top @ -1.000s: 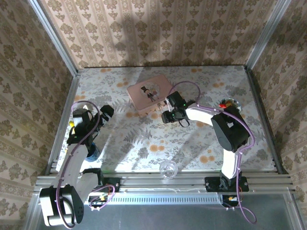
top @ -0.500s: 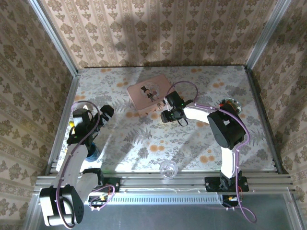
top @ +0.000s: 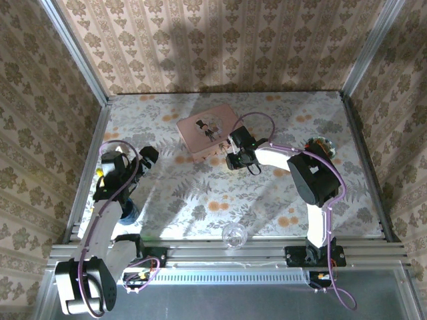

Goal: Unlock a padlock with a key

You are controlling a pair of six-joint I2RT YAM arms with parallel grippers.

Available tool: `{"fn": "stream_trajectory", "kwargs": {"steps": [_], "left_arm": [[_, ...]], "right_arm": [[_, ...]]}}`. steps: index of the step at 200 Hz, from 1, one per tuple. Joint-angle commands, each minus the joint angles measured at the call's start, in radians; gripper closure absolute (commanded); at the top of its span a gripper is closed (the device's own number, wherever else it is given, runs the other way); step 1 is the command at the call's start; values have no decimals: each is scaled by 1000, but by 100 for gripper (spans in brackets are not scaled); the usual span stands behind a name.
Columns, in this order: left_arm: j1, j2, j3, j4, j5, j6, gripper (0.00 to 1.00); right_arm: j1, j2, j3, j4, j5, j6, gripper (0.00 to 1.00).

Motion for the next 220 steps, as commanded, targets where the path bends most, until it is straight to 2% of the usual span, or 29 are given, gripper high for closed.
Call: {"fn": "stream_trajectory", "kwargs": {"steps": [1, 21, 28, 36, 40, 82, 96, 146, 220], "left_arm": [[-9, -4, 18, -32, -1, 18, 0], [-13, -6, 30, -62, -13, 25, 0], [-18, -8, 36, -73, -20, 29, 0], [-24, -10, 40, -82, -28, 32, 0], [-27, -10, 42, -87, -33, 34, 0], [-67, -16, 68, -126, -91, 63, 0], [-86, -16, 83, -142, -116, 79, 0], [-180, 10, 128, -149, -233, 128, 0], [-284, 82, 158, -62, -298, 138, 0]], "right_arm": [[-9, 62, -33, 78, -4, 51, 66], [-16, 51, -52, 96, -11, 86, 69], [-19, 48, -56, 101, -18, 96, 74], [-21, 46, -61, 104, -25, 106, 87], [-22, 46, -63, 107, -25, 109, 90], [-23, 36, -72, 111, -47, 127, 92], [-23, 24, -77, 113, -51, 142, 100], [-22, -15, -82, 95, -83, 238, 100], [-22, -100, -170, 155, -171, 338, 100]]}}
